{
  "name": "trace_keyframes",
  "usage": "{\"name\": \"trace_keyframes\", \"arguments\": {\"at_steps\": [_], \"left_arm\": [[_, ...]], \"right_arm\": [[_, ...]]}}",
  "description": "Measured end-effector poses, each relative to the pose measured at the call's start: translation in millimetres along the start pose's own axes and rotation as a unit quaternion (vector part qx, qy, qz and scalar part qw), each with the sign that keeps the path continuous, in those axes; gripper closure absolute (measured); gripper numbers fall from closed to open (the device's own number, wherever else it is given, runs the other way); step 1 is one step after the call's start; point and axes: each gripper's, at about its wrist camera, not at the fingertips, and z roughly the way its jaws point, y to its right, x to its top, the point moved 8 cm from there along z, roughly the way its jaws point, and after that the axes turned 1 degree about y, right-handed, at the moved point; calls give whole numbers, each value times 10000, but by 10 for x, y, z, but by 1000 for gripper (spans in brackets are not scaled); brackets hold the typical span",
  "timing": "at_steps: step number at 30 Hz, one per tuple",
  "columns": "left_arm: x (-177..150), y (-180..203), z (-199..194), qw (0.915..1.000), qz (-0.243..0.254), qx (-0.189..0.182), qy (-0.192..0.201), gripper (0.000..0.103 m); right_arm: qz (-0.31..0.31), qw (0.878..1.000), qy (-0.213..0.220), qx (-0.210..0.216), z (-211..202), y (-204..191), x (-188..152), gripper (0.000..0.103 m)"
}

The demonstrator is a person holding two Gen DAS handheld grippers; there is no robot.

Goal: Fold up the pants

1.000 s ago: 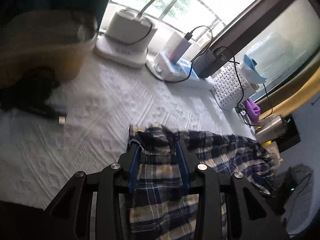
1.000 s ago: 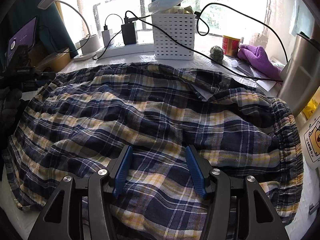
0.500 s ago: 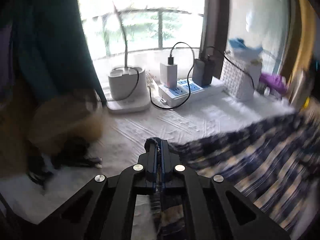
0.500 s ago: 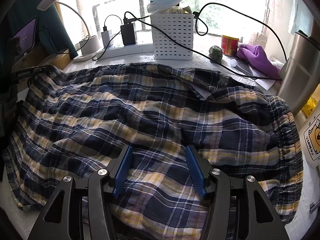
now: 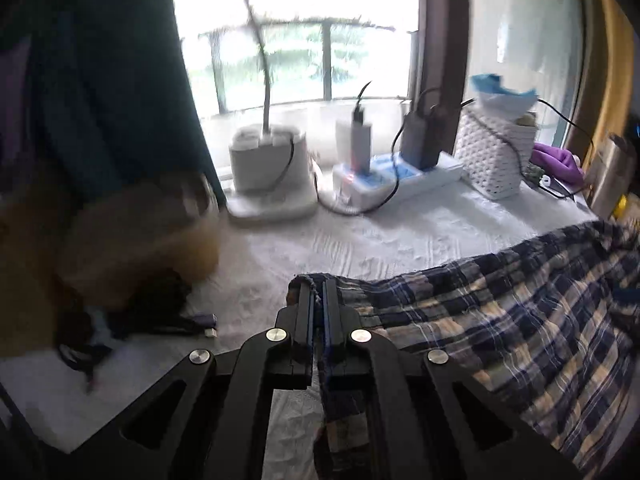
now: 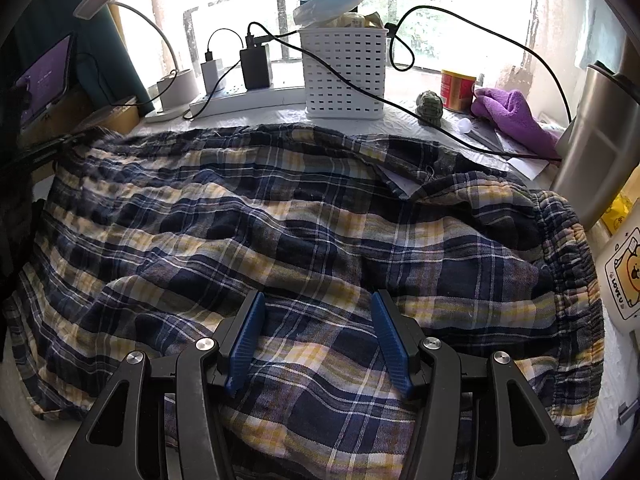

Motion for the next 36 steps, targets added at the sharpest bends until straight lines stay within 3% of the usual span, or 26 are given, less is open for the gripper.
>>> {"name": "trace_keyframes", "arguments": {"at_steps": [2,4,6,13,22,28,31,32,33,35,36], "left_arm": [[-47,-100,115,9997,-56,209,-152,97],[-72,-204,147,9989,-168,356,-257,86],[-67,-282,121,9984,-278,392,-309,64],[-70,-228,-384,9987,-422,176,-231,55],[-412,599,-947,9952,-334,-822,-410,54],[-784,1291,-1153,9841,15,-1584,-803,54],[-973,1620,-1257,9724,26,-2087,-1045,54],[-1018,1692,-1280,9703,88,-2156,-1094,54],[-1050,1749,-1309,9694,157,-2186,-1111,54],[-1160,1896,-1367,9659,272,-2269,-1219,55],[-1204,1931,-1383,9640,302,-2315,-1276,55]], "right_arm": [[28,10000,8,-48,-20,14,-12,46],[71,9999,42,-128,-56,37,-20,46],[106,9997,68,-214,-105,63,-38,46],[508,9956,105,-784,-483,416,-142,45],[1118,9837,595,-1279,-1109,903,-296,45],[1234,9834,764,-1090,-1104,1029,-297,45],[989,9888,679,-885,-938,990,-253,46],[928,9900,644,-849,-876,956,-242,48],[855,9915,584,-793,-821,925,-240,65],[707,9927,501,-834,-763,879,-246,87],[648,9934,479,-814,-755,854,-249,91]]}}
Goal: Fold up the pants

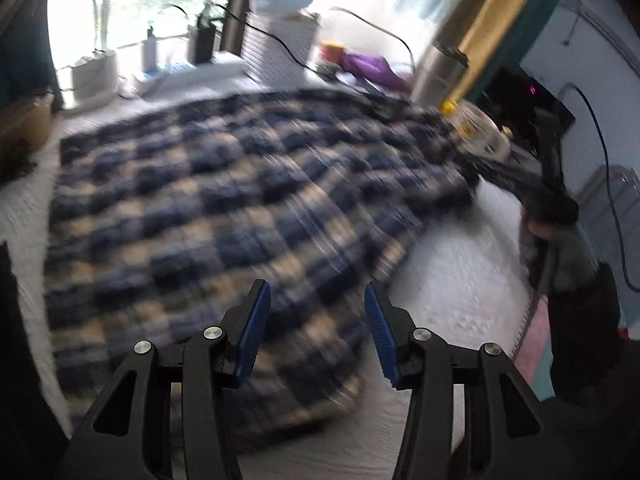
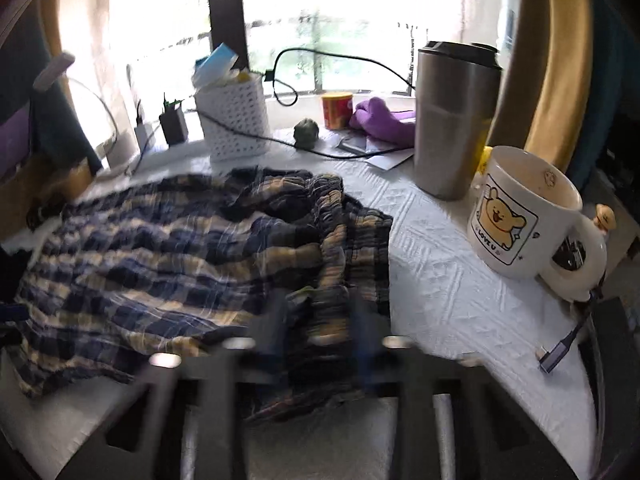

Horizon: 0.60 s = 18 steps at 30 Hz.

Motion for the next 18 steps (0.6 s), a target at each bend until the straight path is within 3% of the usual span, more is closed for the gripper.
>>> {"name": "trace_keyframes", "arguments": {"at_steps": [4,12,18], "left_arm": [[-244,81,175,9989,36,62,-463,55],[-342,37,111,9987,-254,49,-445,55],[-352,-103,-44,9982,-241,207,-510,55]], "right_arm": [[-104,9999,91,-32,-138,-2,-6,96],[80,9995,-88,-287,-365,149,-344,98],[384,9992,-7,-106,-413,198,-499,97]]}}
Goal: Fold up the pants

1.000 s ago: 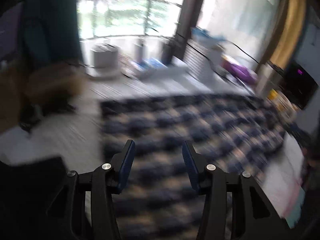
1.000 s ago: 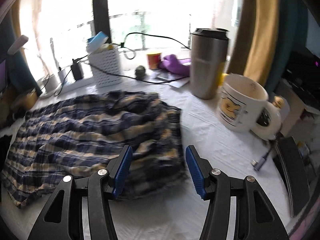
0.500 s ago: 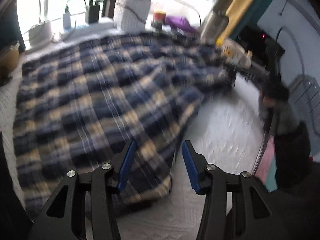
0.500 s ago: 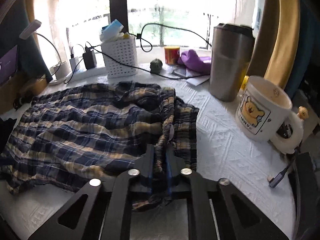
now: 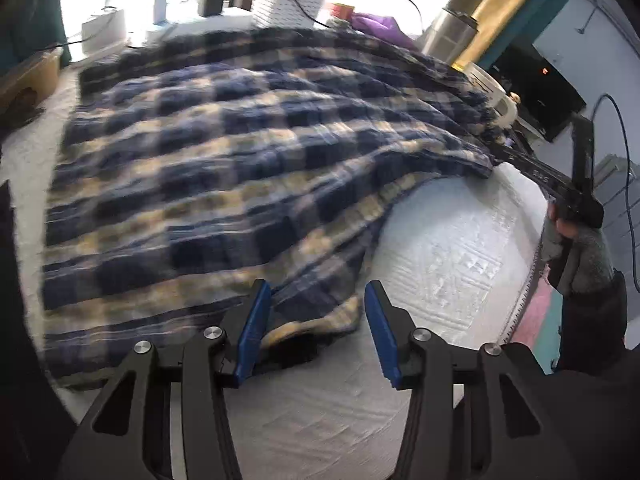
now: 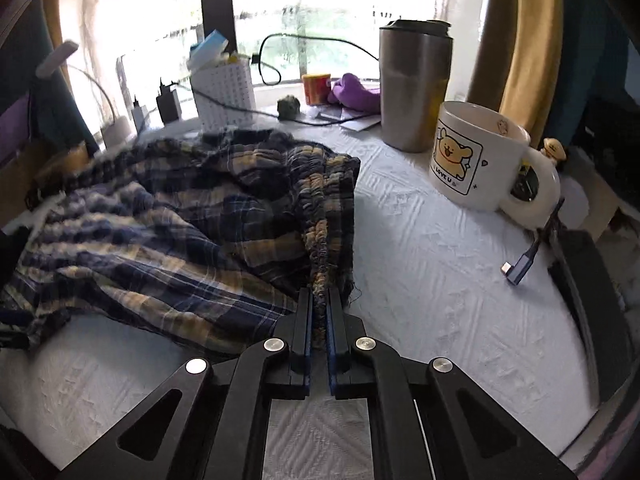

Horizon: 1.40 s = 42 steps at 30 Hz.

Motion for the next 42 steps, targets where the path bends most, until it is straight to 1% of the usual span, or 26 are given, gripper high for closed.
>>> {"name": "trace_keyframes", "arguments": {"at_steps": [3,5,7,8,9,10,11,12,15,17,19,20,22,23,24,29,32,35,38,40,41,42], "left_arm": [[52,-185,-134,9996,-115,193,187,54],[97,-344,-217,9985,-255,362,322,54],[136,-452,-239,9973,-410,458,405,55],[161,-528,-253,9964,-496,534,434,55],[179,-579,-256,9957,-544,599,459,55],[211,-646,-275,9946,-595,674,516,55],[232,-678,-273,9940,-622,708,550,55],[259,-688,-271,9934,-650,741,592,55],[368,-798,-308,9913,-718,823,732,54],[458,-866,-307,9899,-728,922,799,55],[523,-943,-308,9889,-727,1001,826,54],[567,-980,-295,9885,-724,1035,832,54],[633,-1041,-273,9880,-717,1084,833,54],[676,-1079,-245,9878,-720,1111,826,54],[718,-1120,-214,9873,-735,1148,814,54],[876,-1260,-85,9872,-772,1142,806,54],[947,-1393,47,9868,-813,1205,713,54],[990,-1576,168,9845,-938,1393,508,55],[1139,-1637,130,9855,-819,1349,630,54],[1250,-1683,104,9855,-740,1361,693,54],[1312,-1696,101,9863,-691,1317,717,54],[1354,-1693,105,9872,-661,1252,729,54]], "right_arm": [[-101,9998,185,-52,-75,9,140,92],[-177,9988,452,-74,-150,29,317,91],[-182,9983,553,-62,-162,58,460,87],[-207,9980,586,-68,-147,71,541,76],[-245,9979,593,-73,-122,79,609,54],[-271,9978,605,-61,-102,78,662,42],[-298,9974,655,-4,-95,69,720,32],[-345,9970,692,90,-64,36,792,32],[-512,9964,655,133,73,-15,923,32],[-619,9965,502,240,201,-63,952,33],[-806,9959,281,289,375,-123,970,38],[-862,9957,197,275,438,-134,962,42],[-952,9952,3,230,592,-146,954,58],[-978,9950,-78,188,668,-141,954,73],[-975,9951,-102,135,705,-125,960,76],[-681,9976,-69,-135,858,8,1138,77],[-574,9978,-232,-248,1037,68,1175,77],[-429,9976,-425,-342,1231,118,1149,77],[-342,9978,-408,-386,1252,127,1157,77],[-258,9981,-403,-386,1217,139,1162,72],[-225,9980,-372,-448,1169,150,1173,67],[-204,9982,-320,-468,1130,148,1189,65]]}}
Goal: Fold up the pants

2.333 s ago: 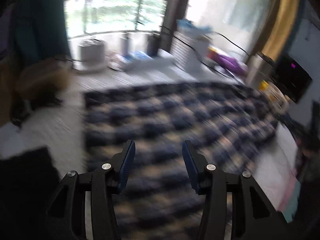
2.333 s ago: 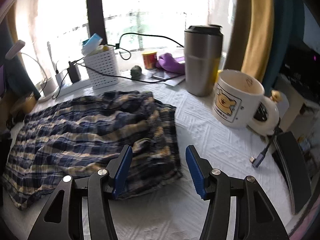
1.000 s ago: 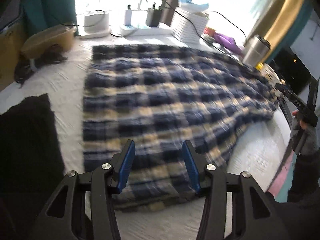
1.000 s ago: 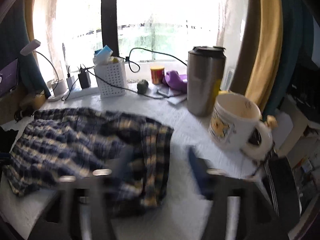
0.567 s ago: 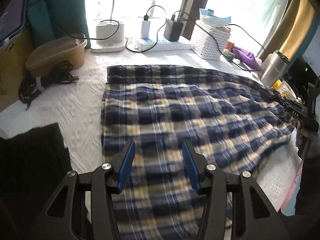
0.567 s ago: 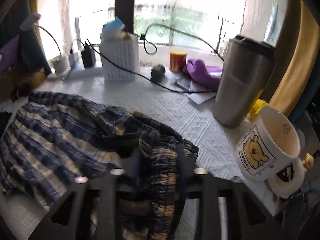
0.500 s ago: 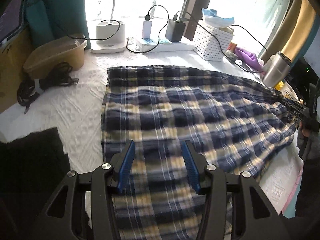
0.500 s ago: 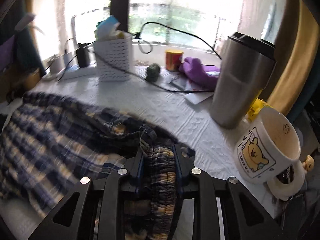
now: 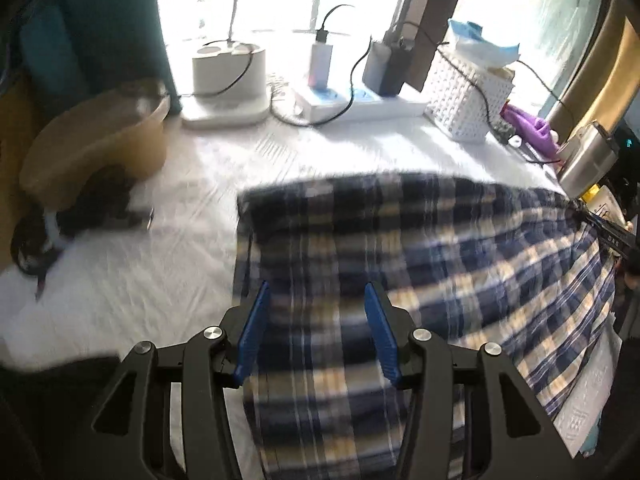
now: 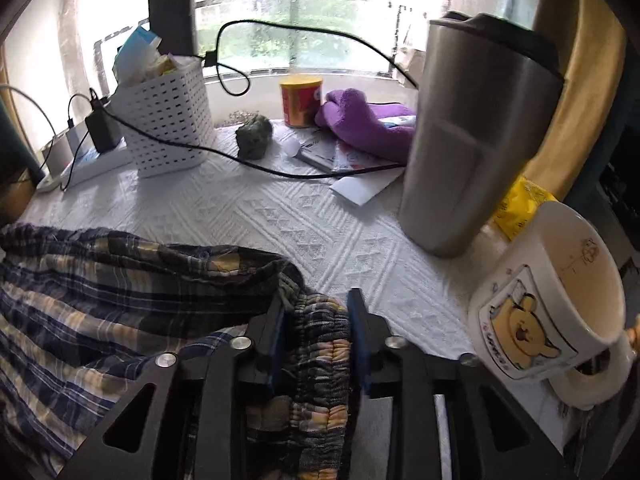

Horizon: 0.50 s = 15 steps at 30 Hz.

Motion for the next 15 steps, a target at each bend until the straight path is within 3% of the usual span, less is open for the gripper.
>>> {"name": "trace_keyframes", "arguments": {"at_steps": [4,8,11,15], "left_arm": [[142,42,130,9998,118,-149,-42,54],[225,46,301,9997,178,-178,-44,54],[284,-8,440,9998,186,-105,-32,55],[400,-62,530,9996,275,20,25,55]], "right_arm": [[75,9993,356,-3,-350,-74,47,64],[58,9978,507,418,-530,-328,13,64],[-62,9958,329,849,-427,-620,-114,64],[-140,9958,-136,889,-118,-831,-303,64]]}}
